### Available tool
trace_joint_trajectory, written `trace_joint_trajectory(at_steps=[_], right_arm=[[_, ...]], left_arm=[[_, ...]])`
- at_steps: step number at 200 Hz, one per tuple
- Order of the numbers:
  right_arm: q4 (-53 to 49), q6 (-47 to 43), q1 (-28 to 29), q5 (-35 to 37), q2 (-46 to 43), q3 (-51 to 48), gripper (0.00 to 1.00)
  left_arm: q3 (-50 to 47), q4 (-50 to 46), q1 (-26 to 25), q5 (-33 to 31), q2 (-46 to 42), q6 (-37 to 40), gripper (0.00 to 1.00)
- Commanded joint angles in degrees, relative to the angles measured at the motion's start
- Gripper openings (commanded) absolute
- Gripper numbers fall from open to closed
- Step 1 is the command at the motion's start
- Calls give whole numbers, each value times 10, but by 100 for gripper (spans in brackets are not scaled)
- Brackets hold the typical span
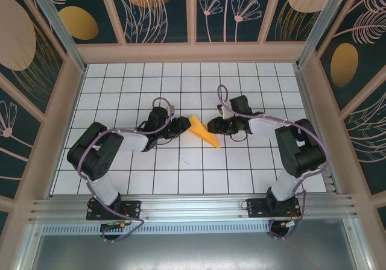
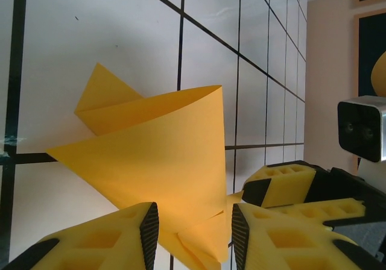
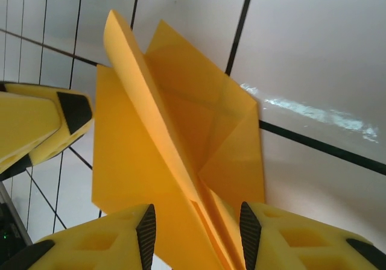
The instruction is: Fold a paper plane with a square sheet of paper (pick it up from the middle)
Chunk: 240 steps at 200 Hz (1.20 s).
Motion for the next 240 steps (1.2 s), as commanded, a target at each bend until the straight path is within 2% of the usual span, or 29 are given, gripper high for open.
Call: trace_joint_trajectory(at_steps=[1,30,69,128,148,161,176,195,226,240], right_arm=[[-23,-33,16,-10,10,16,44],[-46,-51,27,21,26,26,45],[-59,-73,56,44,0,25,45],[-76,-63,127,204,3,35,27],[-83,-55,153,249,10,41,18],[-89,-51,167,263,20,45,16],[-113,-40,193,331,26,61,7],[-126,-22,217,376,11,76,1],[-193,38,235,515,-1,125,0],[-209,70,230,536,-7,135,1]], left_arm=[[-4,16,-2,13,13,-2,40],[0,3,-1,6,19,4,40],[-11,-2,-2,-8,19,3,39],[-26,-3,-1,-30,12,-1,38],[-40,-12,-1,-56,-8,-4,38],[-46,-25,-1,-74,-24,-1,38],[-50,-49,-1,-102,-50,0,38],[-63,-77,-1,-144,-84,1,39],[-74,-120,-1,-197,-142,12,41],[-71,-137,-1,-211,-160,22,42]])
